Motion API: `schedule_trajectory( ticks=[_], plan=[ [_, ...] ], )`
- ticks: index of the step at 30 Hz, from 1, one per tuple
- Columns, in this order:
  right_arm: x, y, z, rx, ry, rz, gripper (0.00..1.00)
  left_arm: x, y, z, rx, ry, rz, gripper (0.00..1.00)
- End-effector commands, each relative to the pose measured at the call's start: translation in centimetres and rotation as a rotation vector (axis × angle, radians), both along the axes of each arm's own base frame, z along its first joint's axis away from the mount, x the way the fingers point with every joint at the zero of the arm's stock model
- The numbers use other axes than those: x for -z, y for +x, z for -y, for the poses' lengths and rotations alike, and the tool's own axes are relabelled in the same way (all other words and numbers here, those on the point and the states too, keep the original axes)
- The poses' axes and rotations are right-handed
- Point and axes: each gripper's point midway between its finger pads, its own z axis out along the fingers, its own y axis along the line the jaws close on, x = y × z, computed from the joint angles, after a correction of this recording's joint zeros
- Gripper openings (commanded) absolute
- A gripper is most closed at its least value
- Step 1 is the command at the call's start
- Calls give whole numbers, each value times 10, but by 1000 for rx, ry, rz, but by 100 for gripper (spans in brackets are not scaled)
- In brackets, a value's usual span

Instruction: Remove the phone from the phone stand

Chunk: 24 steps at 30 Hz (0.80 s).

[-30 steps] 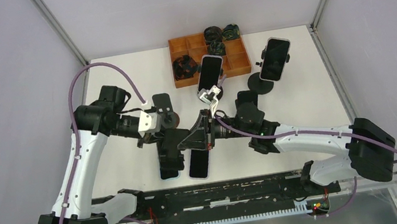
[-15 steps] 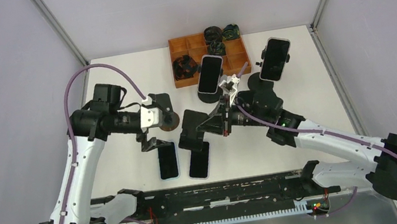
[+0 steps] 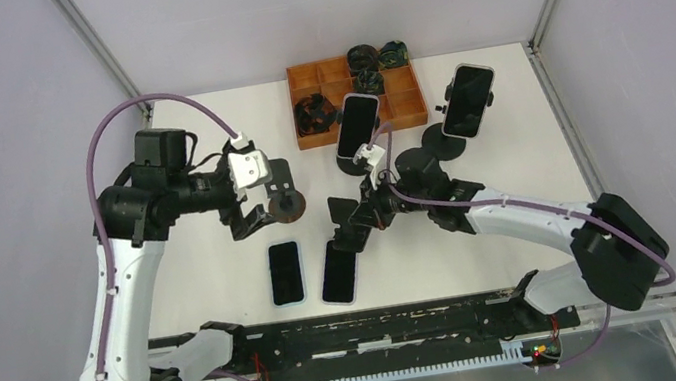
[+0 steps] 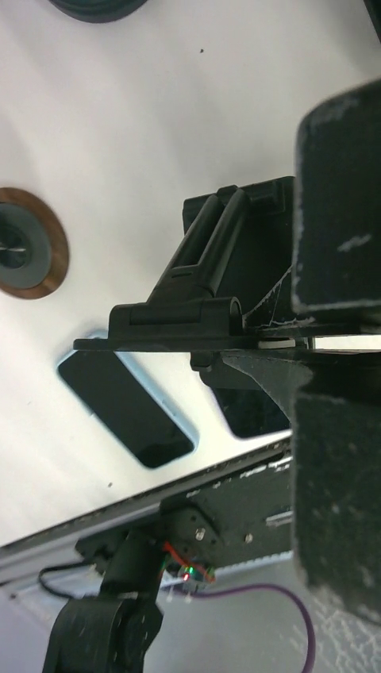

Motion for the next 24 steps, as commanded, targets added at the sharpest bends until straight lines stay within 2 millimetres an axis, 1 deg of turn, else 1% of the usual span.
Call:
schedule_trajectory(
  ticks=[1,2,4,8,11,15,19,24],
  plan=[
    [-12,22,-15,-39,7,127,0,-10,-23,-10,-41,15,-24,100],
    [-10,25,-16,-39,-1,136,0,-5,-29,-11,-35,16,-35,100],
    [-7,32,-21,-40,-10,159,0,6,-30,-14,-62,18,-38,100],
    [-5,46,-32,-61,-17,183,0,18,-10,-19,-172,7,3,100],
    [-3,55,-38,-74,-30,208,0,21,-5,-21,-196,17,-8,100],
    [8,70,-41,-85,-56,223,0,26,1,-20,-215,20,-50,100],
    [19,79,-42,-124,-65,237,0,30,-2,-17,-192,16,-67,100],
    [29,88,-45,-190,-91,253,0,27,-6,-14,-164,-7,-40,100]
  ],
)
